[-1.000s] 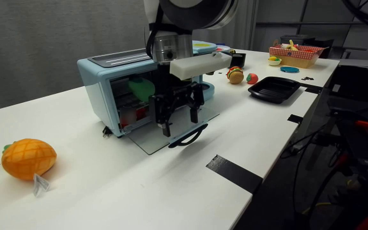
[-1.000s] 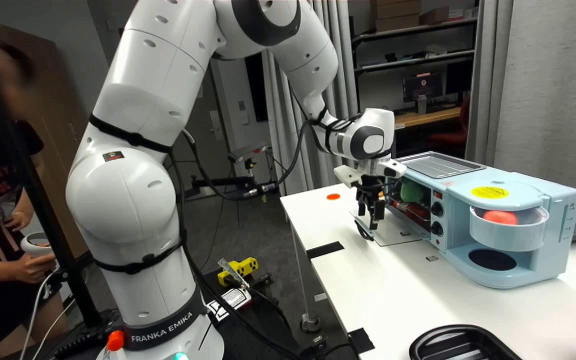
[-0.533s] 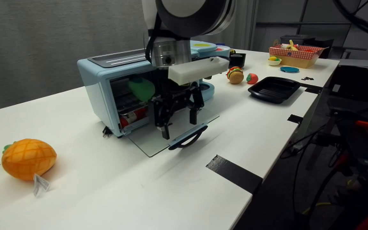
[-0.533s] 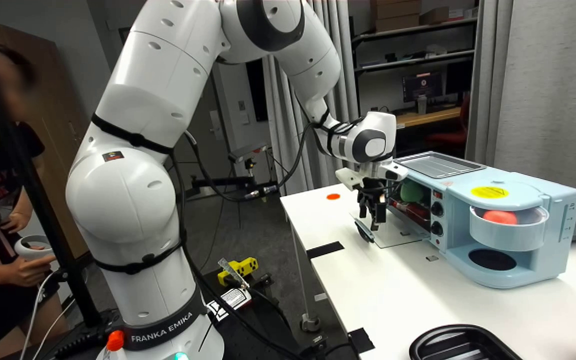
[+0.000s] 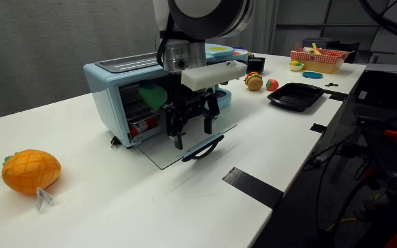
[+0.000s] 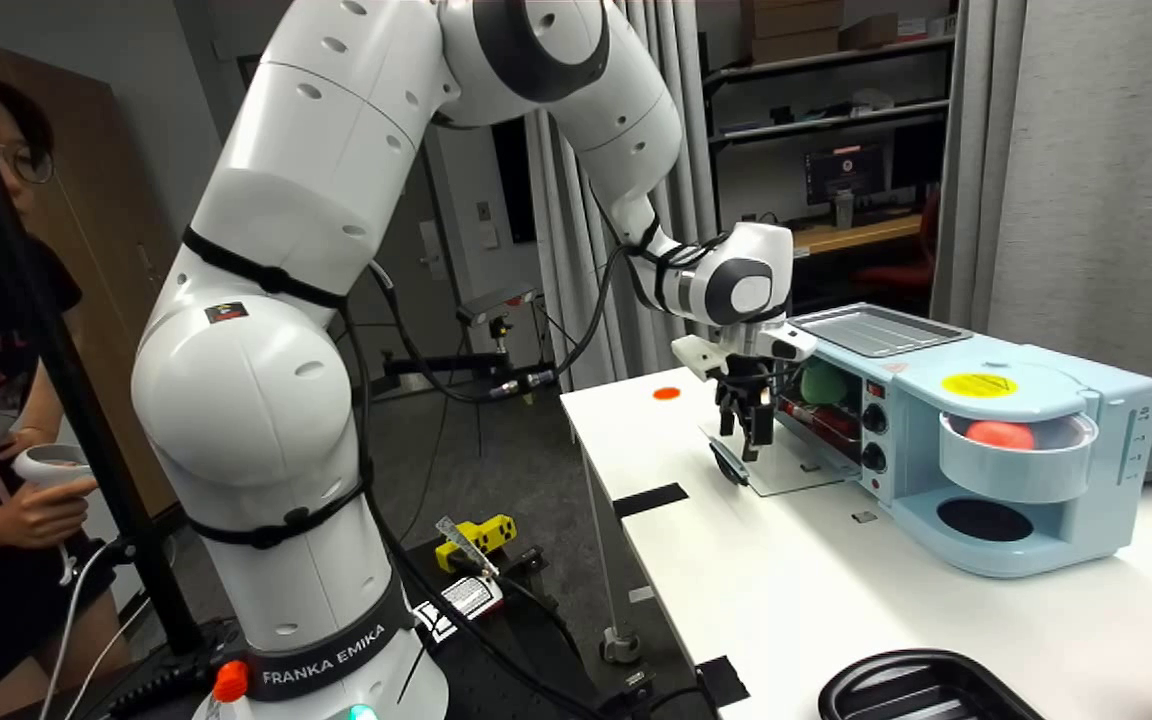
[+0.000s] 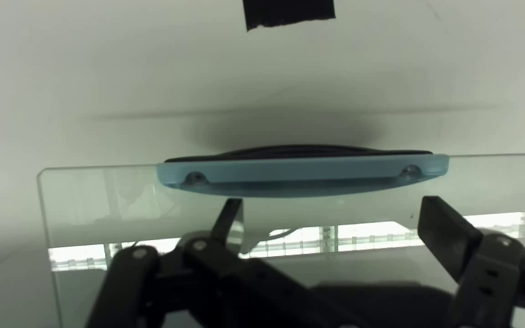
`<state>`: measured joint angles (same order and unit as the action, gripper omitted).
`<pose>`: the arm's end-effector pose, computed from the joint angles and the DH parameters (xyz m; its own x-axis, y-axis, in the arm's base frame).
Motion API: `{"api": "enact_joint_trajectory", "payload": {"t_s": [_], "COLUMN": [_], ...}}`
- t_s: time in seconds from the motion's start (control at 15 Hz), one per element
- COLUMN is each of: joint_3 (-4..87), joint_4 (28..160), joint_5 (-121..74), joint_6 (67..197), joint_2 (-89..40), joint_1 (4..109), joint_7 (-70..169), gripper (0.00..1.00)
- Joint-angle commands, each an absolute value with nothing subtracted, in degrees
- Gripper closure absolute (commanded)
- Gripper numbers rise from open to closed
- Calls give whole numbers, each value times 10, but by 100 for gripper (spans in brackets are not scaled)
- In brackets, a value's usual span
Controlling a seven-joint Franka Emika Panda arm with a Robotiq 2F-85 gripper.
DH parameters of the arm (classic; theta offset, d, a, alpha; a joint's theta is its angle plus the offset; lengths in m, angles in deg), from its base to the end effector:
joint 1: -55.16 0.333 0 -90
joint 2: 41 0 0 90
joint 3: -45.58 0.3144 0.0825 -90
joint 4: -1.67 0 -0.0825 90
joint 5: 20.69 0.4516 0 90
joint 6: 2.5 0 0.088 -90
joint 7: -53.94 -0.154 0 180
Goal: Open the door of the oven
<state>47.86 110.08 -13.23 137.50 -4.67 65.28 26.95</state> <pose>0.6397 0.1463 0.0561 0.9281 -0.3512 -0.1233 -0.3590 -0.9321 -0.0475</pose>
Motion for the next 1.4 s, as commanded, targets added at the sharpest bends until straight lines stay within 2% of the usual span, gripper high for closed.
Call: {"api": "enact_joint_trajectory", "payload": {"t_s": [0.0,0.53,1.33], "joint_3": [455,417,409], "joint_4": [1109,1102,1115], "joint_5": [-144,-198,-252], "joint_6": [1382,1375,1388], "joint_2": [-58,-57,-92], "joint_1": [673,716,740], "joint_7": [248,188,117], "gripper": [0,0,0]}}
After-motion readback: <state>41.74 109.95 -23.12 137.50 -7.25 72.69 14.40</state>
